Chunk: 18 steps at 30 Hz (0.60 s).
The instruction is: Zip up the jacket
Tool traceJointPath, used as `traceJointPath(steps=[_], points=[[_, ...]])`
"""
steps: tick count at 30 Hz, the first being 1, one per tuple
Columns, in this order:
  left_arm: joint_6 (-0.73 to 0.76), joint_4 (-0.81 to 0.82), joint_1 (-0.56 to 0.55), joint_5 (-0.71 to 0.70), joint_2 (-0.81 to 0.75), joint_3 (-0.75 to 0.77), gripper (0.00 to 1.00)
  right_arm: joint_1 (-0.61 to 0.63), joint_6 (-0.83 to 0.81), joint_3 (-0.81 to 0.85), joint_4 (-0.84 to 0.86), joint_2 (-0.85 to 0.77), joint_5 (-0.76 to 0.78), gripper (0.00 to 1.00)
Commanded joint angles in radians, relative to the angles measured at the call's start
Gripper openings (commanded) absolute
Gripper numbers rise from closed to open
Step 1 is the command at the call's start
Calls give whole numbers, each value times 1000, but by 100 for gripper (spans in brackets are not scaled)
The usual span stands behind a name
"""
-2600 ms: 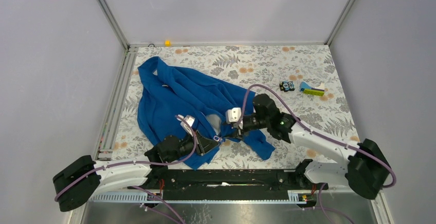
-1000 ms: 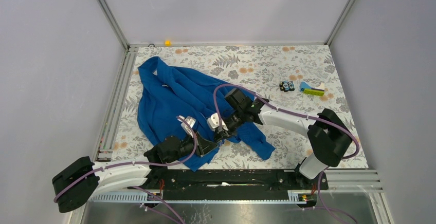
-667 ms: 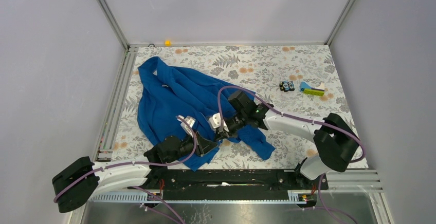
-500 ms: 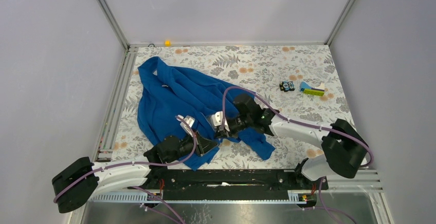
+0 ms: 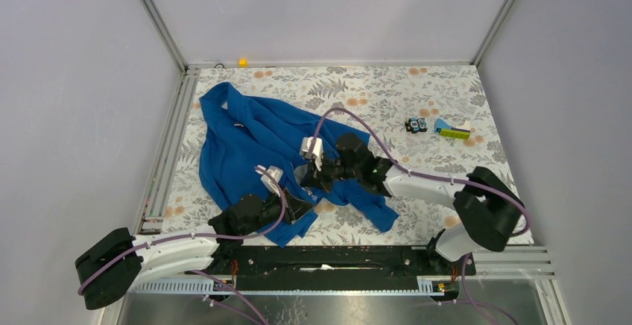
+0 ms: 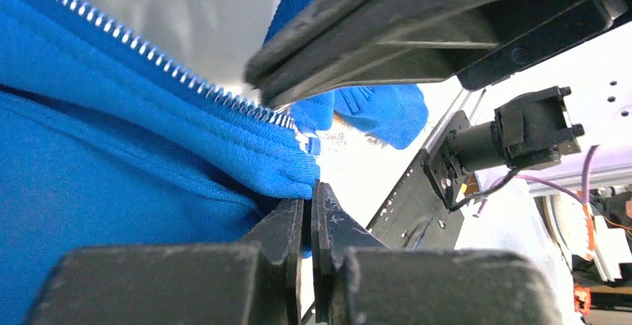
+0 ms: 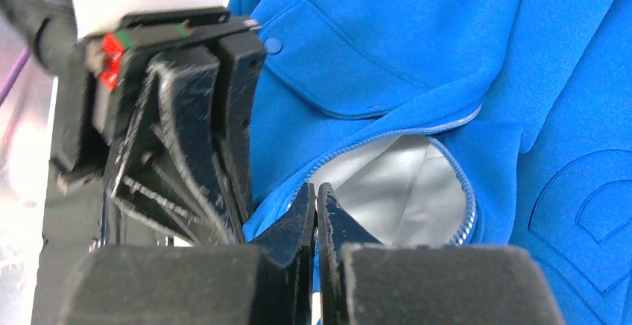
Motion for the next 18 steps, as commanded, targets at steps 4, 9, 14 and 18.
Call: traceJointPath(steps=[4,9,14,18], points=[[9,-122,-23,99,108,38,0,-38,129,184,354,105,51,0],[-22,-149,-23,60,37,42,5,-41,76,110,134,-13,93,0],[38,-149,-23,68,-16,67,0,-41,130,-8,113,-136,166,0],[63,-127,-25,122,122,115,0,-41,143,35,170,-93,214,0]])
